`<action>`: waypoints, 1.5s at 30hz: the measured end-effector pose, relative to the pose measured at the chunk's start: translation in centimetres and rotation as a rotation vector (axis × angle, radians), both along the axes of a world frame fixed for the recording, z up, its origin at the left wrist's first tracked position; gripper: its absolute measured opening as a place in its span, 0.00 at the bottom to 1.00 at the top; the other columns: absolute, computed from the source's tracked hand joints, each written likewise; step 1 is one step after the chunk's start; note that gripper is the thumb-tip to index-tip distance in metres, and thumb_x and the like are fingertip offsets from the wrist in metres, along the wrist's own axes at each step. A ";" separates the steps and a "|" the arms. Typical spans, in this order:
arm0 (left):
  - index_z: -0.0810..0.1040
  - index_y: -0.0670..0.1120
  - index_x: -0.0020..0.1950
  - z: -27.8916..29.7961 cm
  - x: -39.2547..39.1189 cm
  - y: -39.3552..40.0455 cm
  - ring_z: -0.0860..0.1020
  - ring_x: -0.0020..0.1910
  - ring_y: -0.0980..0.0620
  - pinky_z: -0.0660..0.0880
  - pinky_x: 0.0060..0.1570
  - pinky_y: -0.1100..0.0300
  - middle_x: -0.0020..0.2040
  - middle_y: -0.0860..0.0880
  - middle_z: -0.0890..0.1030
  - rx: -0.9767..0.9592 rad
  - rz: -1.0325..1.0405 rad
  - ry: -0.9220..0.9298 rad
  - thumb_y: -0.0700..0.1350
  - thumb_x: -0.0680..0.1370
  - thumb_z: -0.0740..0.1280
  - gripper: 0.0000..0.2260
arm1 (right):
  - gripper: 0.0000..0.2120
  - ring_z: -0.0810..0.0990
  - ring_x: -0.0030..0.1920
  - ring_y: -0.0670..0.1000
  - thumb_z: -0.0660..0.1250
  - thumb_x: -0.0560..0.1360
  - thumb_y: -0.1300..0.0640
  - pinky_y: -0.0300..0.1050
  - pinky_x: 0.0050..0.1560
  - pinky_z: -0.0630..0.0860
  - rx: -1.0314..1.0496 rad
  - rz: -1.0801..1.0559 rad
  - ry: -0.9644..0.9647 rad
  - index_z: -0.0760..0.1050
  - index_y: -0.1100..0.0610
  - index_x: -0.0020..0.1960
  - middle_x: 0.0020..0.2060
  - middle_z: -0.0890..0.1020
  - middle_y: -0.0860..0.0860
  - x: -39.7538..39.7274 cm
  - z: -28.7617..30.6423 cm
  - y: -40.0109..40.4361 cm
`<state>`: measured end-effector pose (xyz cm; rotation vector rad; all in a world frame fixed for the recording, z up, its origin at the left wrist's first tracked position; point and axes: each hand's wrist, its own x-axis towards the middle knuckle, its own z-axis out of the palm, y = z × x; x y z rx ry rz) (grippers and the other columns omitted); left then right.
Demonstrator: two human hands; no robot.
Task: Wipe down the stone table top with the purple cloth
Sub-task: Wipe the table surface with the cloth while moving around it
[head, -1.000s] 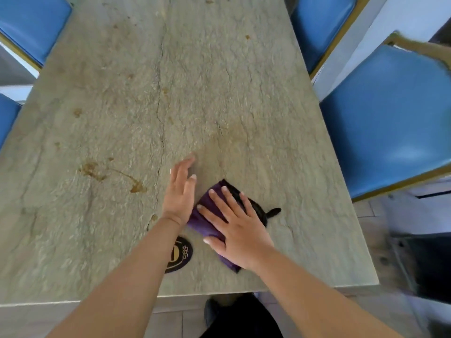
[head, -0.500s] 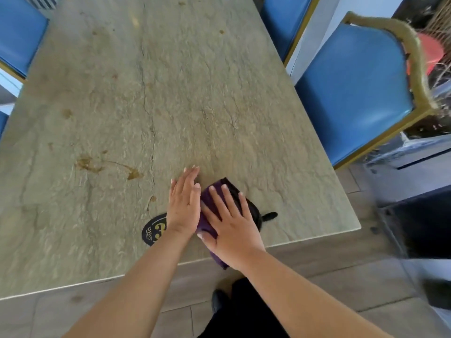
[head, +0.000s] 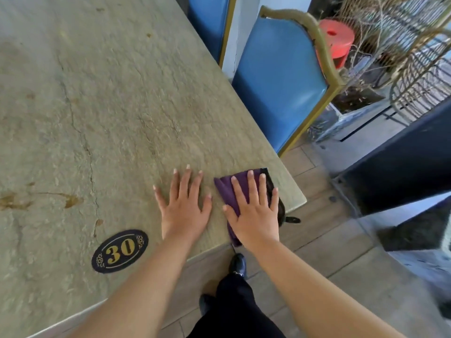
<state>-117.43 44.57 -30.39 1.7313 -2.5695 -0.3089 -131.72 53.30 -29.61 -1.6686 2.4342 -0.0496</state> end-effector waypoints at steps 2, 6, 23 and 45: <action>0.47 0.58 0.78 0.0 -0.1 0.0 0.40 0.78 0.50 0.40 0.72 0.34 0.80 0.55 0.43 -0.002 0.007 -0.011 0.62 0.80 0.44 0.26 | 0.31 0.39 0.77 0.56 0.43 0.78 0.33 0.62 0.74 0.42 -0.020 0.125 -0.012 0.43 0.41 0.77 0.78 0.43 0.50 0.1 -0.1 2.7; 0.45 0.58 0.78 0.2 -0.1 0.1 0.40 0.78 0.49 0.41 0.72 0.34 0.80 0.54 0.43 0.012 0.012 -0.031 0.63 0.80 0.44 0.27 | 0.31 0.34 0.76 0.52 0.40 0.76 0.30 0.59 0.75 0.39 0.038 0.117 -0.013 0.38 0.36 0.75 0.77 0.38 0.46 -4.8 0.2 1.0; 0.40 0.58 0.78 0.6 -0.8 -11.4 0.35 0.77 0.48 0.39 0.73 0.37 0.80 0.53 0.40 0.055 0.381 -0.044 0.62 0.80 0.42 0.27 | 0.31 0.34 0.76 0.53 0.40 0.75 0.29 0.69 0.71 0.36 0.049 0.488 0.024 0.38 0.37 0.75 0.78 0.40 0.46 -10.1 0.2 -16.6; 0.55 0.46 0.78 0.1 -0.8 -11.4 0.40 0.78 0.45 0.40 0.74 0.38 0.80 0.46 0.49 -0.013 0.720 -0.011 0.61 0.75 0.50 0.34 | 0.30 0.38 0.77 0.58 0.41 0.78 0.34 0.66 0.73 0.40 -0.027 0.567 0.029 0.43 0.41 0.77 0.78 0.43 0.51 0.5 -0.9 -41.2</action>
